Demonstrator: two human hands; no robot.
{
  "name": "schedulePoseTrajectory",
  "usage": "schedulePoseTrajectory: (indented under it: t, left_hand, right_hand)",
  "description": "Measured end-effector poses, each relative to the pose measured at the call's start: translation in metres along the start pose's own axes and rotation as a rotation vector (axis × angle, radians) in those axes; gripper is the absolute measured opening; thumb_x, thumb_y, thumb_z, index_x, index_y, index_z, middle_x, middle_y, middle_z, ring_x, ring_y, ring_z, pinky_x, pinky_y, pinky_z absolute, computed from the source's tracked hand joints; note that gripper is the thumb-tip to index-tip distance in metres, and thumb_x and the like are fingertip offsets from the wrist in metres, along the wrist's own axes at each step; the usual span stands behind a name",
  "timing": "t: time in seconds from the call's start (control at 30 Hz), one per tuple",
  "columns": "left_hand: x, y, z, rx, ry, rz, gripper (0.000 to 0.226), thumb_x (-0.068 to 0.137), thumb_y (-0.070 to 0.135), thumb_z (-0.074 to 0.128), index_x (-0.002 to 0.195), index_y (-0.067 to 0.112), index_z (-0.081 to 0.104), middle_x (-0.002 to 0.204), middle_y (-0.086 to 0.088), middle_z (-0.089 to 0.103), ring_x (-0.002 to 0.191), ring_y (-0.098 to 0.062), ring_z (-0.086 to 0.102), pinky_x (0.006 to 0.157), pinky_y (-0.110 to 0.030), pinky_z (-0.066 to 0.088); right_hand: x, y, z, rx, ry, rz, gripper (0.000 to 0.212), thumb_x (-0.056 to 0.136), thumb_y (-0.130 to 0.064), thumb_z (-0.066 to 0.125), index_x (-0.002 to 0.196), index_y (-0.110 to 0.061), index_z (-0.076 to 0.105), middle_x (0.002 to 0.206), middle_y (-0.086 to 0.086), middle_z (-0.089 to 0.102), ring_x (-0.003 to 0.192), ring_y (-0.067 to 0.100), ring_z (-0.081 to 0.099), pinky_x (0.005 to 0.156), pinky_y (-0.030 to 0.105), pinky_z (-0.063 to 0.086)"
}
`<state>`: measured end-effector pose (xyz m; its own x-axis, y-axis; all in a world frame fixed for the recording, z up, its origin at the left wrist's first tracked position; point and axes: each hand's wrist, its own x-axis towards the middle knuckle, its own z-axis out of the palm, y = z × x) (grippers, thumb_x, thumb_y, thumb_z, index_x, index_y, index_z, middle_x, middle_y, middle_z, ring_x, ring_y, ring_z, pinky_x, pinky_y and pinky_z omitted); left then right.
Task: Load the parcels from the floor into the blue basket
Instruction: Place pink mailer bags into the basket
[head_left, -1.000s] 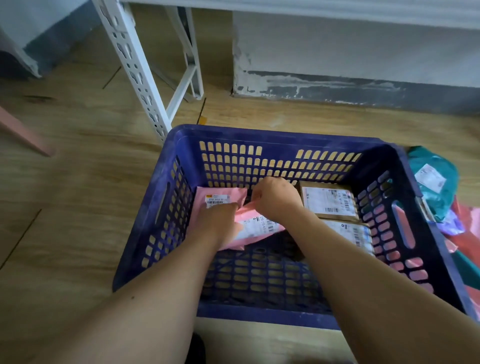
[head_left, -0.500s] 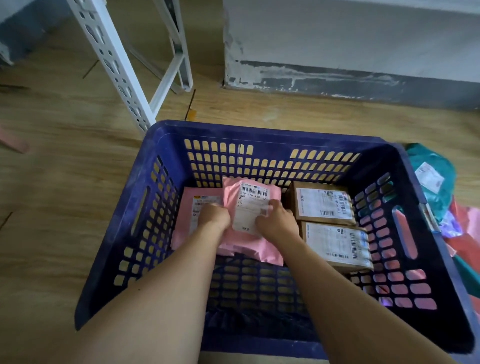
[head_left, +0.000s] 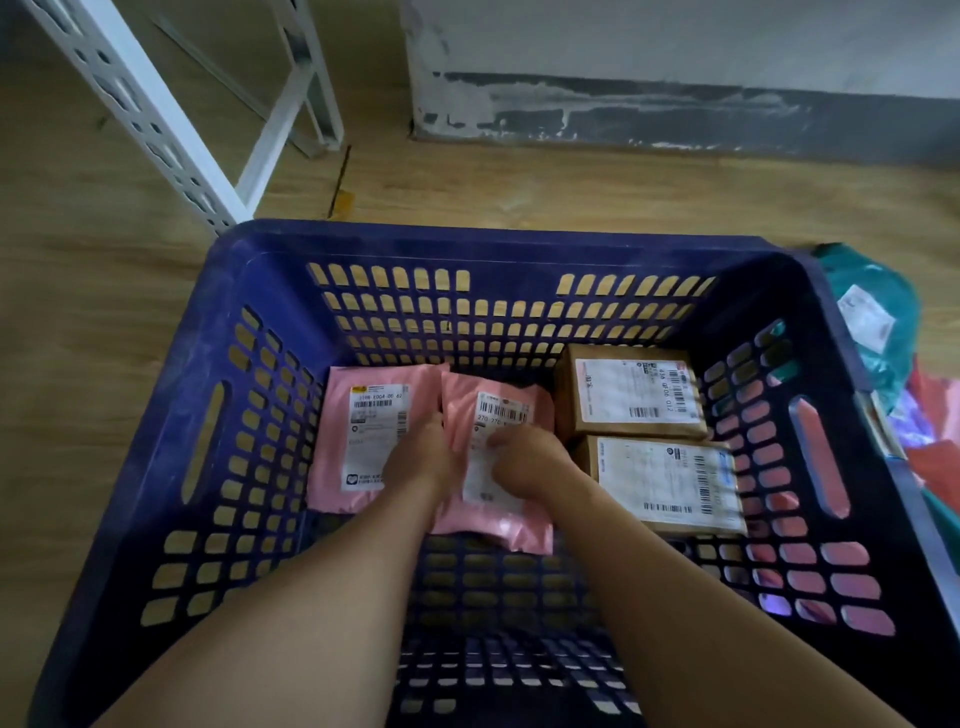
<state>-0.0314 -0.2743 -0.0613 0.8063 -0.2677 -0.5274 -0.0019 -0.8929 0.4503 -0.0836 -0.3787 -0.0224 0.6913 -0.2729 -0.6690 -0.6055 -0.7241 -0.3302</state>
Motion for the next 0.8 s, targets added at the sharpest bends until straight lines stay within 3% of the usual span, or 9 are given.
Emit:
schedulePoseTrajectory:
  t: [0.1,0.17,0.23,0.37,0.5,0.6,0.7,0.8]
  left_hand:
    - [0.007,0.0,-0.001,0.03,-0.023,-0.04,0.02,0.095,0.017,0.049,0.114,0.015,0.053,0.1,-0.006,0.064,0.082,-0.02,0.059,0.071,-0.031,0.046]
    - [0.009,0.002,-0.004,-0.016,-0.019,-0.097,0.016,0.094,0.011,0.047,0.104,0.011,0.06,0.103,-0.008,0.066,0.085,-0.023,0.06,0.077,-0.033,0.047]
    - [0.011,0.005,-0.004,-0.081,0.007,-0.142,0.022,0.092,0.007,0.046,0.105,0.009,0.063,0.11,-0.01,0.065,0.098,-0.029,0.061,0.084,-0.034,0.046]
    - [0.013,0.008,-0.004,-0.281,0.1,-0.246,0.026,0.091,0.003,0.046,0.109,0.01,0.064,0.119,-0.01,0.062,0.109,-0.029,0.057,0.089,-0.032,0.045]
    - [0.015,0.006,-0.002,-0.291,0.079,-0.247,0.026,0.088,0.002,0.053,0.112,0.01,0.062,0.12,-0.01,0.061,0.111,-0.029,0.057,0.092,-0.033,0.047]
    - [0.017,0.005,0.0,-0.207,0.027,-0.216,0.026,0.088,0.003,0.055,0.112,0.008,0.063,0.116,-0.01,0.063,0.108,-0.028,0.058,0.081,-0.029,0.044]
    - [0.018,0.001,0.003,-0.027,-0.019,-0.177,0.017,0.088,0.011,0.053,0.103,0.009,0.062,0.104,-0.008,0.066,0.088,-0.025,0.06,0.07,-0.031,0.044]
    - [0.011,-0.002,0.007,0.203,-0.089,-0.125,0.017,0.09,0.02,0.056,0.106,0.014,0.056,0.096,-0.005,0.061,0.081,-0.021,0.057,0.067,-0.032,0.044]
  right_hand:
    - [0.004,0.002,0.007,-0.069,-0.071,-0.048,0.051,0.088,-0.014,0.055,0.137,-0.018,0.043,0.14,0.01,0.04,0.12,0.027,0.05,0.099,0.035,0.046]
    - [0.005,0.005,0.011,-0.099,-0.107,-0.08,0.072,0.081,-0.013,0.065,0.144,-0.025,0.031,0.15,0.009,0.022,0.126,0.031,0.043,0.101,0.04,0.044]
    - [0.001,0.008,0.015,-0.118,-0.102,-0.076,0.091,0.076,-0.011,0.072,0.146,-0.033,0.018,0.154,0.007,0.006,0.129,0.035,0.037,0.1,0.045,0.045]
    - [-0.003,0.013,0.022,-0.221,-0.01,-0.1,0.093,0.083,-0.02,0.068,0.147,-0.036,0.003,0.156,0.008,-0.01,0.136,0.035,0.026,0.098,0.046,0.044]
    - [-0.003,0.014,0.032,-0.333,0.08,-0.119,0.092,0.088,-0.025,0.063,0.149,-0.03,-0.006,0.157,0.013,-0.012,0.14,0.035,0.02,0.104,0.044,0.037]
    - [0.0,0.014,0.038,-0.406,0.081,-0.099,0.1,0.086,-0.026,0.065,0.149,-0.025,-0.013,0.156,0.016,-0.014,0.143,0.036,0.014,0.111,0.045,0.028]
    - [0.004,0.014,0.036,-0.506,0.153,-0.101,0.095,0.088,-0.028,0.061,0.15,-0.019,-0.01,0.156,0.021,-0.003,0.141,0.037,0.016,0.113,0.049,0.023]
    - [0.006,0.016,0.032,-0.552,0.215,-0.11,0.087,0.089,-0.025,0.058,0.15,-0.014,-0.003,0.154,0.022,0.005,0.142,0.037,0.014,0.116,0.05,0.02]
